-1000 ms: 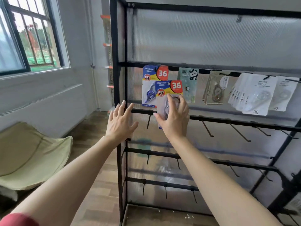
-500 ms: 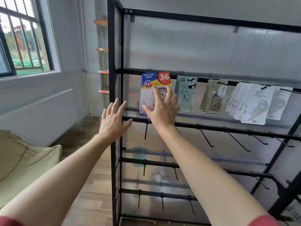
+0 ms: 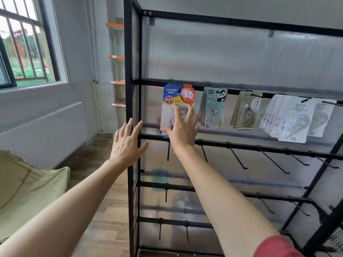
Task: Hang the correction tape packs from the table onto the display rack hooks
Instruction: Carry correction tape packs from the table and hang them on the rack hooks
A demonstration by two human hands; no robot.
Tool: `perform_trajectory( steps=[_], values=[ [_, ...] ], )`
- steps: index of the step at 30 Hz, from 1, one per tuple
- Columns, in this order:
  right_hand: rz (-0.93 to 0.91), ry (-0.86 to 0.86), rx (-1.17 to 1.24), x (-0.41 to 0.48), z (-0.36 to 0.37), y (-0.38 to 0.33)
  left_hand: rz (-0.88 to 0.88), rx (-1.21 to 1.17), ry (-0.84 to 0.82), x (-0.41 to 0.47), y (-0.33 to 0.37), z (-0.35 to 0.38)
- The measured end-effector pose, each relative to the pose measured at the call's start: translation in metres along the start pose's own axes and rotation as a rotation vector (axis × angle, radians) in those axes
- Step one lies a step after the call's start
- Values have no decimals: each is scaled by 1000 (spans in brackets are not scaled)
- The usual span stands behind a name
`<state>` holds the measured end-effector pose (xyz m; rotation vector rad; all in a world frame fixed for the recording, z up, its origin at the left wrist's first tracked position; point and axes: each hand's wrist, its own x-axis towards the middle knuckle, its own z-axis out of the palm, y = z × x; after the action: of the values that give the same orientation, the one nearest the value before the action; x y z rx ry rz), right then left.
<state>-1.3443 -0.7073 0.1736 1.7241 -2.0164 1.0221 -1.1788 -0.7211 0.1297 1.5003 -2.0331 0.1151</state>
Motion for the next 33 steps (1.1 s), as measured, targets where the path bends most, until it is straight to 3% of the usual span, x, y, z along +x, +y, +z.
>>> perform_trajectory(
  steps=[14, 33],
  values=[
    [-90, -111, -110, -49, 6, 21, -12, 7, -57, -16, -3, 3],
    [2, -553, -180, -175, -23, 129, 48, 86, -356, -114, 72, 58]
  ],
)
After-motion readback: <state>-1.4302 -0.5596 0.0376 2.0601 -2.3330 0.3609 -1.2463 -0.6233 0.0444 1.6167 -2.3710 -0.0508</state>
